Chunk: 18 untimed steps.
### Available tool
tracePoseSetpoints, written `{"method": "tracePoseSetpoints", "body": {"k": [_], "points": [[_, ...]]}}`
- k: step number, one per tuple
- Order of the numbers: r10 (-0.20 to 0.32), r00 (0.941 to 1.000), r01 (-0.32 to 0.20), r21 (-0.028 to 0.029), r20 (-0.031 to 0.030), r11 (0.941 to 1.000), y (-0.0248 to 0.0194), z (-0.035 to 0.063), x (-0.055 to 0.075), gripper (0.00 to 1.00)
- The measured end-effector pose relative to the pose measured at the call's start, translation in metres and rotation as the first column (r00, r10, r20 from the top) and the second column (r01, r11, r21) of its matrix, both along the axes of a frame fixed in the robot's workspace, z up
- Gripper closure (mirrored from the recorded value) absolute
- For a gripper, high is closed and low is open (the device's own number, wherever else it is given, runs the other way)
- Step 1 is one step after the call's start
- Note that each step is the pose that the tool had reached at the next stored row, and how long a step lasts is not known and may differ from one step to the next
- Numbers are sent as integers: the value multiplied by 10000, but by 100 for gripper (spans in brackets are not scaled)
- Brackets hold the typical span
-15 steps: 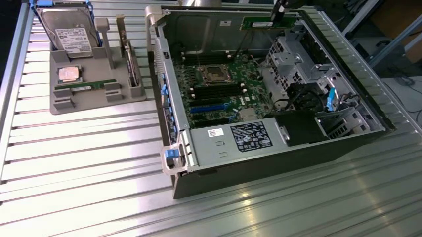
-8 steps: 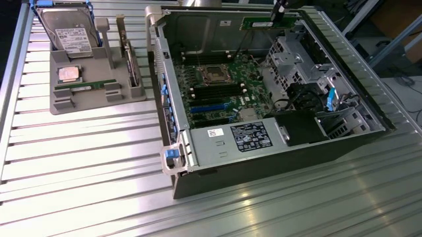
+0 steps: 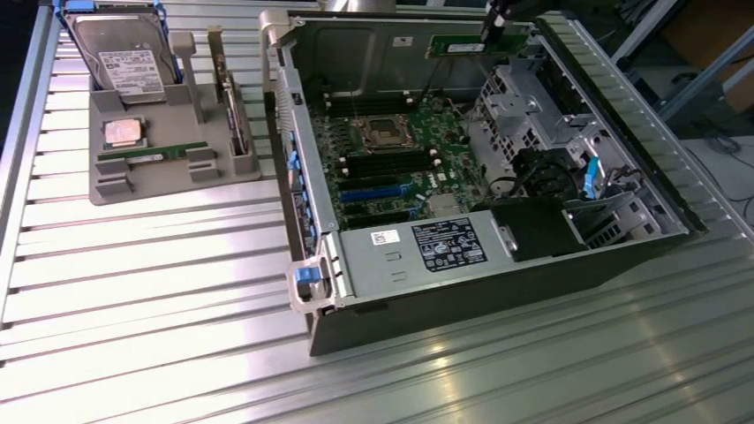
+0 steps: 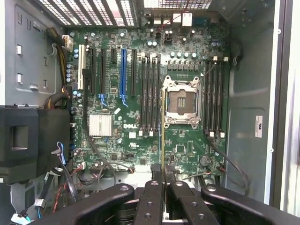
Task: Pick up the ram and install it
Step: 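Insert the ram into the slot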
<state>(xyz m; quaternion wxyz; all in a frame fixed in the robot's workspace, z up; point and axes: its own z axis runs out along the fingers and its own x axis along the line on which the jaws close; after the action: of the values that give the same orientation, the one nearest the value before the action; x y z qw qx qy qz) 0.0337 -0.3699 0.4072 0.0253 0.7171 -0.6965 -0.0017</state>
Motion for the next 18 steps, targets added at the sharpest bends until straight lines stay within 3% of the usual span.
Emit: {"method": "tracePoseSetpoints", "body": {"k": [18], "points": [[0, 10000, 0, 0, 0, 10000, 0, -143, -10, 88]]}}
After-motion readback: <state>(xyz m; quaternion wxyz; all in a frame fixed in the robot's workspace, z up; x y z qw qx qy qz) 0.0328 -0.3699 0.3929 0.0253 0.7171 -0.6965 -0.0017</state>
